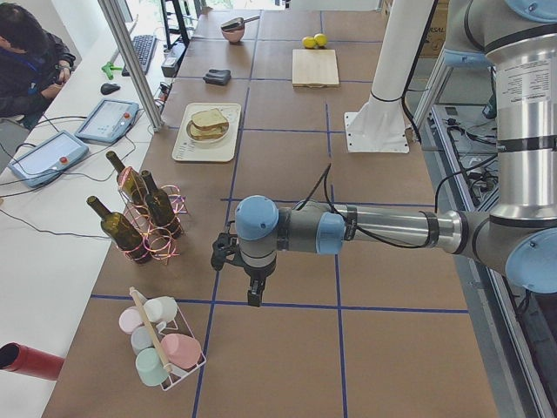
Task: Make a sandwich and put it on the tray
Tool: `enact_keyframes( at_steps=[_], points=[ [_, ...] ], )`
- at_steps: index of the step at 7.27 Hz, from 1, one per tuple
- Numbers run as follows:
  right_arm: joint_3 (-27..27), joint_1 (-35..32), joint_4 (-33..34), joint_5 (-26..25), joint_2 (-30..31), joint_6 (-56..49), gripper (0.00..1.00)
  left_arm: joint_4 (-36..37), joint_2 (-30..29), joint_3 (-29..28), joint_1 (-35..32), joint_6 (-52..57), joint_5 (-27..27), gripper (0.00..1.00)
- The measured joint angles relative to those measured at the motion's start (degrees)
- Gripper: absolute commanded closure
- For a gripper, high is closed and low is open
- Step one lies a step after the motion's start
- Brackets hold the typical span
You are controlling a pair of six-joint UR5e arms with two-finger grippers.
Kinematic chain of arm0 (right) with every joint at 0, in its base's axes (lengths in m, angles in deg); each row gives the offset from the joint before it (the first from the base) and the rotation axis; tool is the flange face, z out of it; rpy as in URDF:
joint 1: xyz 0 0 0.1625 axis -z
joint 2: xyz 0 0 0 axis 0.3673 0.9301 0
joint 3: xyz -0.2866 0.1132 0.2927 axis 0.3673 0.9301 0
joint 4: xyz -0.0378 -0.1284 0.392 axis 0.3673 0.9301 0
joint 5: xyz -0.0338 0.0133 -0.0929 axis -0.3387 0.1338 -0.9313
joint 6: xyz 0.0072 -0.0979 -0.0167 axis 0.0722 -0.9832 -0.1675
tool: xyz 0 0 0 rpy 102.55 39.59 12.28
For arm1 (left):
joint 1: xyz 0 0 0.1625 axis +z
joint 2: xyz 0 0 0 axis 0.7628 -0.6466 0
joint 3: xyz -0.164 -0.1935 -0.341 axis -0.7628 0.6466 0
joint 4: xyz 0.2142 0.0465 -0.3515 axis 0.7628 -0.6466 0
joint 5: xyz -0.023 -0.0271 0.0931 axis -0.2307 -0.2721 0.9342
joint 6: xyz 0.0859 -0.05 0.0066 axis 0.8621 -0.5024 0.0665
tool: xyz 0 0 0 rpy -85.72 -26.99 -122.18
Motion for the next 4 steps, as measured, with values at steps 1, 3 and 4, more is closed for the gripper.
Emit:
enact_keyframes(
  at_steps=[1, 3, 4],
  points=[
    [-0.38, -0.77, -0.04, 0.0, -0.03, -0.12, 0.0, 0.11, 0.07, 0.04, -0.05, 0.03, 0.11, 0.0],
    [-0.65, -1.28, -0.08, 0.02, -0.14, -0.08, 0.0, 0.18, 0.04, -0.08, -0.08, 0.16, 0.2, 0.0],
    [-0.4, -1.29, -0.1, 0.02, -0.3, -0.05, 0.0, 0.21, 0.01, -0.06, -0.05, 0.2, 0.2, 0.0]
  ],
)
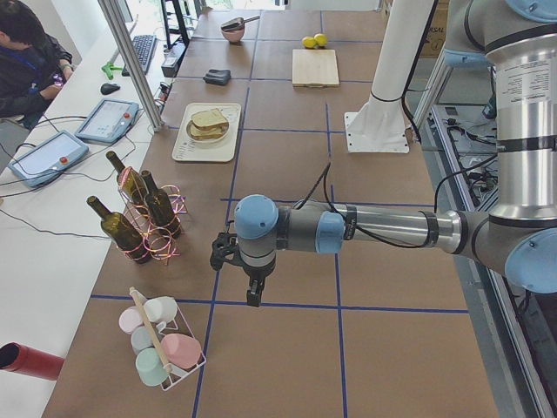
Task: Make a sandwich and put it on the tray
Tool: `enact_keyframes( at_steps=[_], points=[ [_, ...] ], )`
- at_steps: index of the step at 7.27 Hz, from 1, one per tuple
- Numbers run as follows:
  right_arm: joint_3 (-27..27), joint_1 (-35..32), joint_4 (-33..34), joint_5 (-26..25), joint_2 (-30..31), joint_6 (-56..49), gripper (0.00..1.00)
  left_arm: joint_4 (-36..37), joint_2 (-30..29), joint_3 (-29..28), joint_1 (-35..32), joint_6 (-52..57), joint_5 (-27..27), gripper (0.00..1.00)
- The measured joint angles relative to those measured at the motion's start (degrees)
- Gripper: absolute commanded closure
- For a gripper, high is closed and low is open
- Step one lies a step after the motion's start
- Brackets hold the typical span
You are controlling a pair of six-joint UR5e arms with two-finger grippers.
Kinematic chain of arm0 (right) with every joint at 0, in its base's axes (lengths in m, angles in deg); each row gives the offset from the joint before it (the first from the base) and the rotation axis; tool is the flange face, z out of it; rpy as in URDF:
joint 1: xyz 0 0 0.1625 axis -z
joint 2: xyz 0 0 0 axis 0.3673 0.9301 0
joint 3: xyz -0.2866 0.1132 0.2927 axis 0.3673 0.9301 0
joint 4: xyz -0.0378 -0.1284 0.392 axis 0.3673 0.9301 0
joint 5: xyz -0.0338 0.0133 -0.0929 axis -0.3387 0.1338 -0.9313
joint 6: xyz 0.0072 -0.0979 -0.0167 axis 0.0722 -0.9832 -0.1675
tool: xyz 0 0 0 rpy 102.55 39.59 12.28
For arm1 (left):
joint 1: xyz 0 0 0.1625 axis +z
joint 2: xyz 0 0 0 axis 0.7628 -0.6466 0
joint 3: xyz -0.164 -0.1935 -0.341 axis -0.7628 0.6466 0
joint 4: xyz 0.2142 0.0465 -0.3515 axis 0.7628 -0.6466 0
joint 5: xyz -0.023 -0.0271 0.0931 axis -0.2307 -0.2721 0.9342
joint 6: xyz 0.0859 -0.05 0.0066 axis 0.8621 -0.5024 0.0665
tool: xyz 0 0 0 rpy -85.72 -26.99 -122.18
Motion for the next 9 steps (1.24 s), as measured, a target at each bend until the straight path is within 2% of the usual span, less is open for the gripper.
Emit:
enact_keyframes(
  at_steps=[9],
  points=[
    [1.88, 0.03, 0.04, -0.02, -1.03, 0.19, 0.0, 0.11, 0.19, 1.13, -0.05, 0.04, -0.09, 0.0]
  ],
)
